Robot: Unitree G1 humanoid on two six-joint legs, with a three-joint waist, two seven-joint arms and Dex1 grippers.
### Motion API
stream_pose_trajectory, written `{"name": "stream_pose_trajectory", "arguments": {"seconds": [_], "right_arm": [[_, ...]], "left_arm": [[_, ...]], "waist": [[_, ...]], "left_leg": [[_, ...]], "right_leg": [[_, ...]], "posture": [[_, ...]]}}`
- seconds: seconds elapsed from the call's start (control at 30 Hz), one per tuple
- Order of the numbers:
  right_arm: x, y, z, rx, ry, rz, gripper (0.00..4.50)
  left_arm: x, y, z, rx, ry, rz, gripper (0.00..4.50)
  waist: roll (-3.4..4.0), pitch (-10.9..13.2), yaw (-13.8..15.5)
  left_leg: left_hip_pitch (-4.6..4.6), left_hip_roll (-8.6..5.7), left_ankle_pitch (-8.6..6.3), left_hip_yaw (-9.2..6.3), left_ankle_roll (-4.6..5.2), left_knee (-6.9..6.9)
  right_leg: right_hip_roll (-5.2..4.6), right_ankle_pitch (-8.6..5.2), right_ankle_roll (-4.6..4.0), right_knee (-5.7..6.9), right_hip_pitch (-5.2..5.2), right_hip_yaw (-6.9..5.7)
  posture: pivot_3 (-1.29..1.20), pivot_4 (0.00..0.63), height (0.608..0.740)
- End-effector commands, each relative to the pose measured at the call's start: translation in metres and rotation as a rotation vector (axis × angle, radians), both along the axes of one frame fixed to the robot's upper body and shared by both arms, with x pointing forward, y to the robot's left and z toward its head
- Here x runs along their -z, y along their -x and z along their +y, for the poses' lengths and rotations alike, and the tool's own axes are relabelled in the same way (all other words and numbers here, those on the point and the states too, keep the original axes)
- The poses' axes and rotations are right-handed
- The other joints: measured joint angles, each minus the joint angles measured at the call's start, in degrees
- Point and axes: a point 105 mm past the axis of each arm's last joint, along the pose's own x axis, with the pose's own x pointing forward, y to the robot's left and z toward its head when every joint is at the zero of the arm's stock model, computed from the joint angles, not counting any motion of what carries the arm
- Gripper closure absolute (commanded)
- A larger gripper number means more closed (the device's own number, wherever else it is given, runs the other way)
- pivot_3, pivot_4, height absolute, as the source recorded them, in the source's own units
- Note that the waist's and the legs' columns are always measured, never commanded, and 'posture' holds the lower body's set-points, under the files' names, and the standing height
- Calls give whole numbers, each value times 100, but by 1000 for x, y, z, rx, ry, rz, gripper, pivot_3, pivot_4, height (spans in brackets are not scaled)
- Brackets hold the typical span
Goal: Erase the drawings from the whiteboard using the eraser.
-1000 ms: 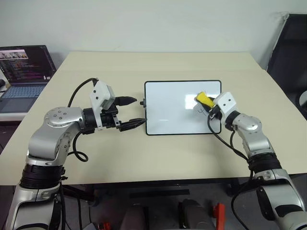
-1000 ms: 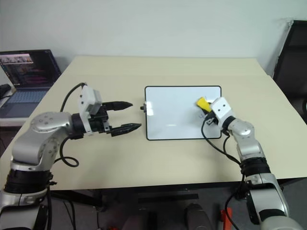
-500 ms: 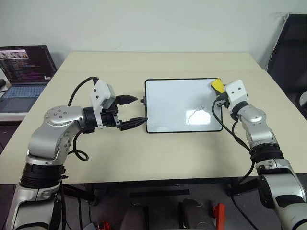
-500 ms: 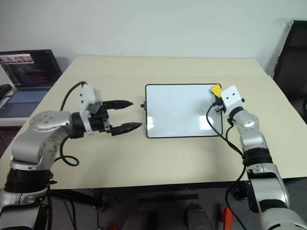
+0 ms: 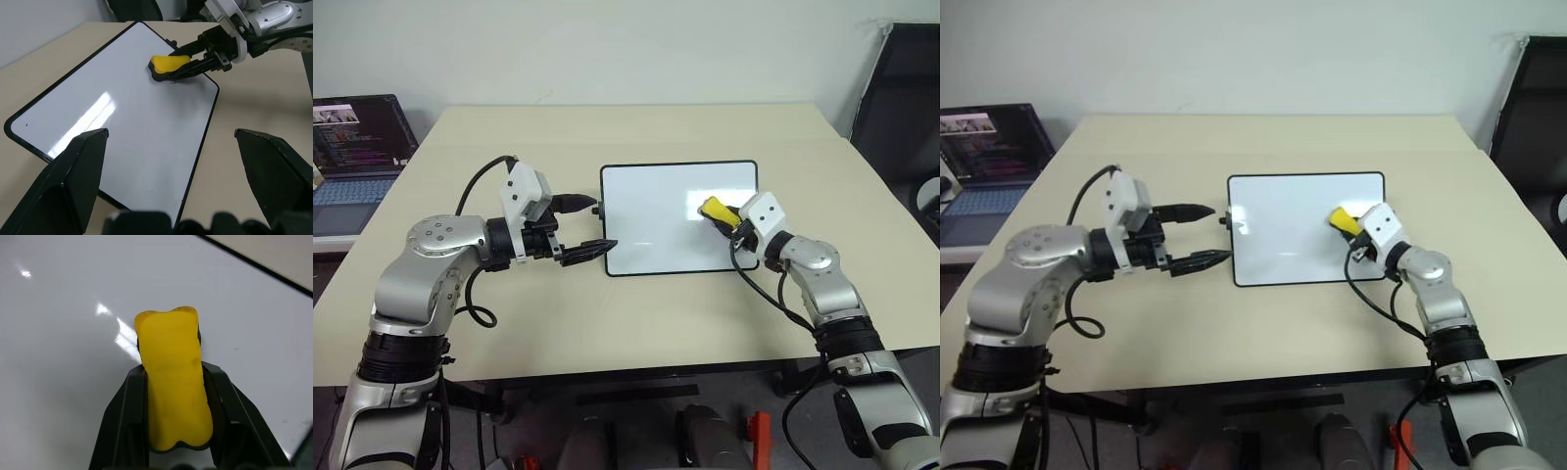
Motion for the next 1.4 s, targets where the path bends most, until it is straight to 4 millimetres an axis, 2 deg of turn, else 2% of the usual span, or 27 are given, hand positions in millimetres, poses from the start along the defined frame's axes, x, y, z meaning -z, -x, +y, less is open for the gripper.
{"name": "stream_pose_trajectory", "arguments": {"seconds": [0.03,0.13,0.2,0.27,0.37,0.43,0.53,0.63,0.8,1.13,1.23,1.3,1.4], "right_arm": [[-74,7,-25,27,-43,-188,3416],[-102,25,-40,-2,-2,-225,3418],[-115,44,-60,-19,65,-206,3420],[-112,59,-74,-37,140,-134,3420],[-94,89,-93,-93,261,44,3423],[-86,104,-103,-112,282,135,3423],[-78,111,-119,-69,309,187,3423],[-81,109,-124,-42,297,163,3423],[-82,104,-121,-45,288,142,3424],[-84,100,-112,-75,278,124,3425],[-95,87,-96,-71,217,-7,3425],[-102,72,-68,-80,56,-134,3425],[-91,56,-43,-43,-69,-208,3425]], "left_arm": [[-11,-2,-1,5,-8,-58,0],[-11,-3,-2,10,-5,-62,0],[-12,-4,-2,12,-3,-65,0],[-13,-4,-2,13,-3,-66,0],[-12,-5,-2,19,-6,-65,0],[-12,-5,-2,25,-10,-62,0],[-11,-5,-2,28,-14,-59,0],[-11,-4,-2,29,-18,-55,0],[-10,-3,-1,29,-24,-49,0],[-9,-2,0,28,-25,-44,0],[-7,-2,-1,31,-25,-40,0],[-5,-2,-4,39,-23,-35,0],[-4,-2,-11,57,-10,-32,0]], "waist": [[14,15,16],[17,16,85],[18,17,135],[20,18,188],[19,18,276],[20,18,287],[20,19,262],[20,19,215],[20,19,213],[20,19,227],[20,19,206],[18,19,147],[17,18,139]], "left_leg": [[-7,-1,0,-1,0,0],[-72,-4,0,-4,0,2],[-100,-3,0,-3,0,0],[-101,-4,-6,-3,-2,-3],[-103,-3,-29,-5,0,-4],[-107,-3,-39,-3,4,-2],[-105,-5,-43,3,3,4],[-95,-4,-43,13,3,4],[-92,-4,-42,12,2,8],[-94,-5,-43,11,2,8],[-92,-4,-43,11,2,8],[-90,-4,-42,11,1,10],[-86,-2,-41,5,0,9]], "right_leg": [[-1,1,-1,-1,-3,-1],[-5,10,-13,3,-66,-7],[-4,11,-15,7,-99,-7],[-5,3,-15,6,-99,-10],[-6,-16,-15,-4,-95,-18],[-8,-22,-11,-9,-93,-17],[-13,-24,-8,-10,-92,-12],[-11,-26,-5,-5,-91,-2],[-8,-39,17,2,-87,-2],[-10,-27,-3,1,-87,-2],[-10,-27,-3,2,-87,-2],[-9,-26,-4,7,-88,-1],[-3,-26,-5,17,-87,0]], "posture": [[0,150,740],[0,150,740],[0,150,740],[0,150,740],[0,150,740],[0,150,740],[0,150,740],[0,150,740],[0,150,740],[0,150,740],[0,150,740],[0,150,740],[0,150,740]]}}
